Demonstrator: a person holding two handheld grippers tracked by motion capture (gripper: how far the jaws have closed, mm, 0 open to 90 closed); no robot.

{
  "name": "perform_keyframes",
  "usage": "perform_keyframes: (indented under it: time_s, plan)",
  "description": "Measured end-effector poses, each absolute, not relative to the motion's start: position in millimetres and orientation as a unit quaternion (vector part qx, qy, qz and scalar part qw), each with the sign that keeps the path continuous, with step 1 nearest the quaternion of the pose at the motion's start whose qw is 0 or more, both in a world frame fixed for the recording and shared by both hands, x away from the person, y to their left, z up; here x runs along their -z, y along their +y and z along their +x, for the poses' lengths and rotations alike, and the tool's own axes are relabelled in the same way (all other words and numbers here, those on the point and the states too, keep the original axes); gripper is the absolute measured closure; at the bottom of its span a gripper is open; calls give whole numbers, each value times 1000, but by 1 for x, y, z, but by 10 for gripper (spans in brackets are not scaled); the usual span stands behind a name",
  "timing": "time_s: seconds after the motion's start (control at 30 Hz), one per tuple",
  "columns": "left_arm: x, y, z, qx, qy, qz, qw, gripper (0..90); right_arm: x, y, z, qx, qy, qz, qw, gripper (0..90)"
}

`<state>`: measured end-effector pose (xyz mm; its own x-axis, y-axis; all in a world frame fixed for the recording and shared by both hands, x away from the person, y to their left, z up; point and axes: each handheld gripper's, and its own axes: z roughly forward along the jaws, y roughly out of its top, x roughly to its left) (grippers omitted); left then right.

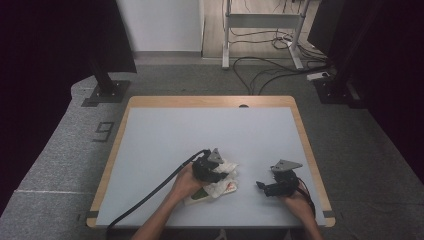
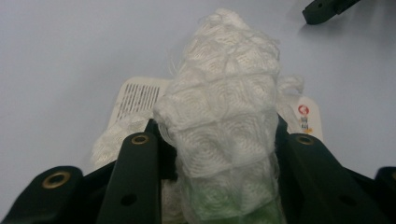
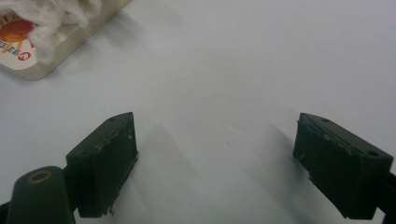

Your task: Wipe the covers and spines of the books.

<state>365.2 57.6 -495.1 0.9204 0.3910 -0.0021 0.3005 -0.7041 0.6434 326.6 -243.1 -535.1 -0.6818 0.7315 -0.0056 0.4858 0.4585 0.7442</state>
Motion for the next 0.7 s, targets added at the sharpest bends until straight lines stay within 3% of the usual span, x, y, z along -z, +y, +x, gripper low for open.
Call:
perform_keyframes:
  time_s: [0.7]
  plan:
    - [493,117,333,-82,215,913,336,614,535,-243,327,-373,838,362,165,129]
